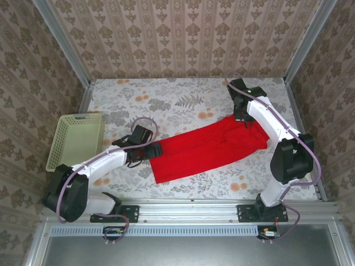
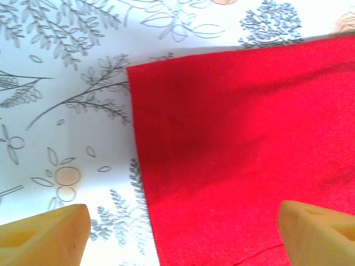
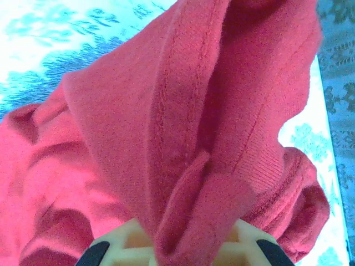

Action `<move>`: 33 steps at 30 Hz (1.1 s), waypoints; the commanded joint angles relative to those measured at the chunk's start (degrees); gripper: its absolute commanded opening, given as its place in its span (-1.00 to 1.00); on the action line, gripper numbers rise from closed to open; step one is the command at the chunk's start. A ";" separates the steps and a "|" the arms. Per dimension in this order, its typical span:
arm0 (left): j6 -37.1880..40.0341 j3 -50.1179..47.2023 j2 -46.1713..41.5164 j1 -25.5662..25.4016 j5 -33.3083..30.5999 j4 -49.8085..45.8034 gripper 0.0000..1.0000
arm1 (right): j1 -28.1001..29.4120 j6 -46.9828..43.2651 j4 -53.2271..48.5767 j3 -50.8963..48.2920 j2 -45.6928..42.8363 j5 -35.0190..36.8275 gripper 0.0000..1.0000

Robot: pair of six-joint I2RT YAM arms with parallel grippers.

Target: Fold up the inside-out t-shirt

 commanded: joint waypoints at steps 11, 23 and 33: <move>-2.35 -4.16 4.16 -4.33 0.25 8.62 0.35 | 18.64 8.33 2.89 3.22 4.92 -27.27 -1.00; -6.27 -12.90 2.32 -4.60 0.19 16.47 0.10 | 30.28 21.06 16.98 3.06 10.45 -40.19 -1.00; -7.19 -14.41 -0.20 -4.95 -0.68 16.61 0.01 | 33.27 22.17 16.74 7.05 13.31 -40.41 -0.95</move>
